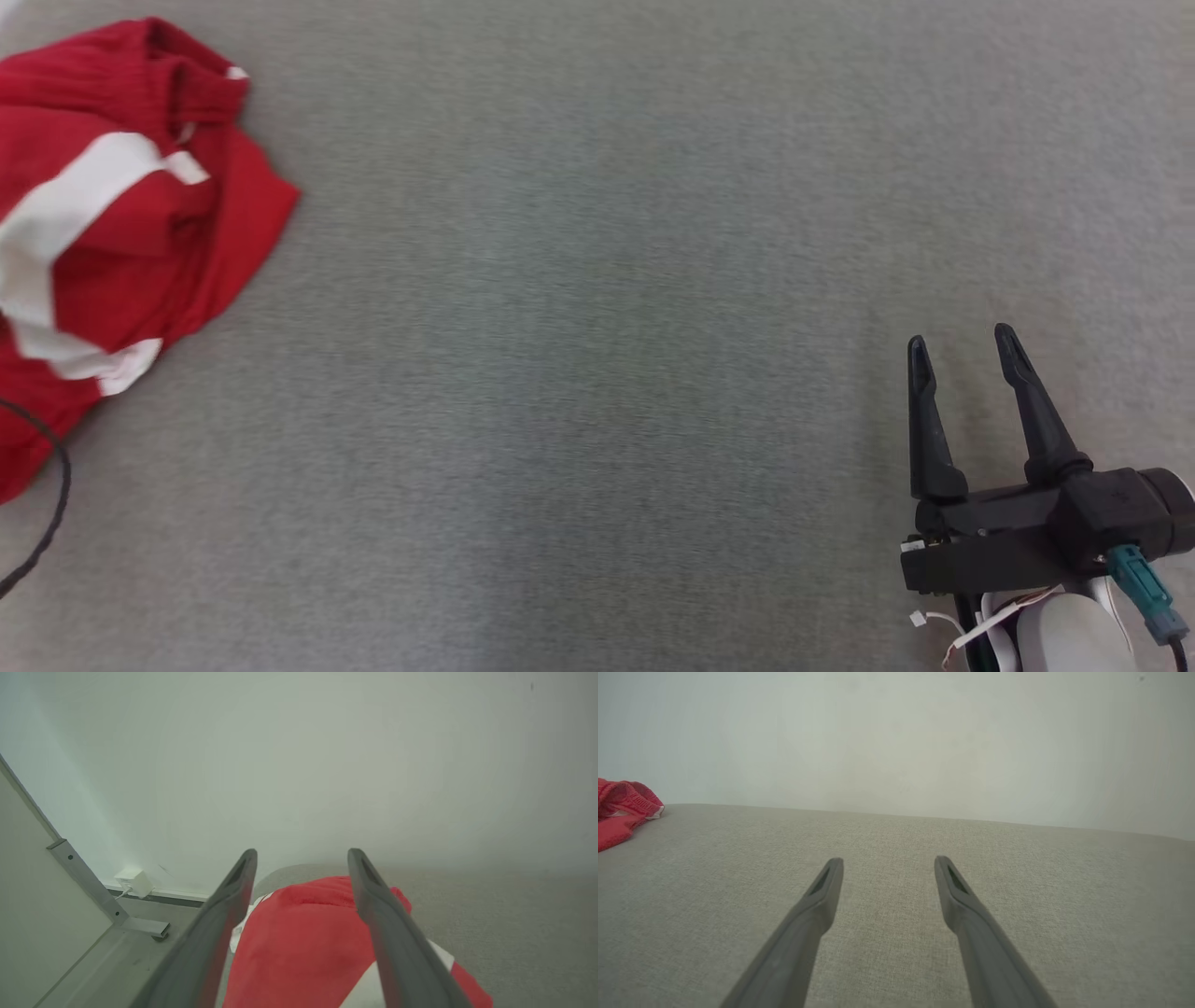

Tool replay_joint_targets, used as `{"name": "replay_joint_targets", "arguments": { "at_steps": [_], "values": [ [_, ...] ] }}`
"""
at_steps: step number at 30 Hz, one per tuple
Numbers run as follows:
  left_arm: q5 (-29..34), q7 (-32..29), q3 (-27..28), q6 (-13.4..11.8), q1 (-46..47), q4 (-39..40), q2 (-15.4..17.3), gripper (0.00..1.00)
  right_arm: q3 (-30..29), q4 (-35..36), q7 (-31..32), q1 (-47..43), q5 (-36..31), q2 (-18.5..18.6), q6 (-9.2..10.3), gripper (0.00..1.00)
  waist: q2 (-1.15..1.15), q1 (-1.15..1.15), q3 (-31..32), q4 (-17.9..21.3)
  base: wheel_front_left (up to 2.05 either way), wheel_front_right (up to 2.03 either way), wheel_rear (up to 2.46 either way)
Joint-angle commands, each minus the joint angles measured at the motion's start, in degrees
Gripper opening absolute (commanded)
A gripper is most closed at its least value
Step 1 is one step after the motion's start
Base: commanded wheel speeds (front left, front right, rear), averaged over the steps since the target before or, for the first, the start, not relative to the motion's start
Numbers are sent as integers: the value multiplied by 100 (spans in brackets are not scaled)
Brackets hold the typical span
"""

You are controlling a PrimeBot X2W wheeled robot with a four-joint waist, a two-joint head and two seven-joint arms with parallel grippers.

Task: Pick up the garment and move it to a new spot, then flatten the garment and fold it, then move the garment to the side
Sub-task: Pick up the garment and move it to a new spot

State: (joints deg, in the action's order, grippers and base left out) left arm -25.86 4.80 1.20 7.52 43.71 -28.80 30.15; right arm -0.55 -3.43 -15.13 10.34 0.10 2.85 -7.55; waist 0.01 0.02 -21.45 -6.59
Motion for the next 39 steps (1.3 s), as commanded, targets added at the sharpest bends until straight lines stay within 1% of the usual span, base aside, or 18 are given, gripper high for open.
{"name": "replay_joint_targets", "arguments": {
  "at_steps": [1, 4, 6, 12, 15, 18, 19, 20, 21, 24, 31, 35, 39],
  "values": [
    [-135, -123, -36, -9, 86, -148, 71, 100, 17, 25, -4, 48, 56, 5, 12, 100, -1, -2, -343, 465, 0, 0, 0],
    [-225, -496, -194, -10, 97, -480, 229, 100, 18, 28, -4, 32, 88, 5, 12, 100, -1, -2, -321, 538, 0, 0, 0],
    [-181, -641, -251, -40, 134, -644, 298, 100, 1, 29, -4, 6, 100, 6, 12, 100, -1, -2, -285, 565, 0, 0, 0],
    [-395, -1494, -383, -46, 122, -1109, 248, 100, 8, -4, -4, -44, 97, 5, 12, 100, -1, -2, -150, 608, 0, 0, 0],
    [-505, -2027, -418, -89, 78, -1385, 166, 100, 37, -13, -4, -43, 107, 8, 12, 100, -1, -2, -112, 635, 0, 0, 0],
    [-596, -2297, -448, -111, 39, -1543, 126, 100, 83, -12, -4, -40, 125, 6, 12, 100, -1, -2, -96, 672, 0, 0, 0],
    [-600, -2299, -454, -138, 18, -1564, 119, 36, 88, -11, -4, -48, 133, 6, 12, 100, -1, -2, -86, 682, 0, 0, 0],
    [-631, -2319, -438, -152, 1, -1606, 112, 16, 92, -13, -4, -59, 141, 8, 12, 100, -1, -2, -77, 691, 0, 0, 0],
    [-644, -2361, -448, -156, -20, -1648, 114, 0, 100, -17, -4, -65, 152, 7, 12, 100, -1, -2, -68, 702, 0, 0, 0],
    [-597, -2247, -470, -170, -20, -1654, 136, 0, 100, -30, -4, -67, 167, 6, 12, 100, -1, -2, -31, 712, 0, 0, 0],
    [-342, -1329, -500, -282, 220, -1372, 165, 0, 42, -76, -4, -128, 208, 6, 12, 100, -1, -2, 235, 614, 0, 0, 0],
    [-184, -786, -568, -260, 416, -1025, 216, 0, 75, -132, -4, -184, 272, 7, 12, 100, -1, -2, 433, 555, 0, 0, 0],
    [-37, -472, -692, -232, 698, -503, 170, 0, 122, -198, -4, -225, 378, 6, 12, 100, -1, -2, 613, 553, 0, 0, 0]
  ]
}}
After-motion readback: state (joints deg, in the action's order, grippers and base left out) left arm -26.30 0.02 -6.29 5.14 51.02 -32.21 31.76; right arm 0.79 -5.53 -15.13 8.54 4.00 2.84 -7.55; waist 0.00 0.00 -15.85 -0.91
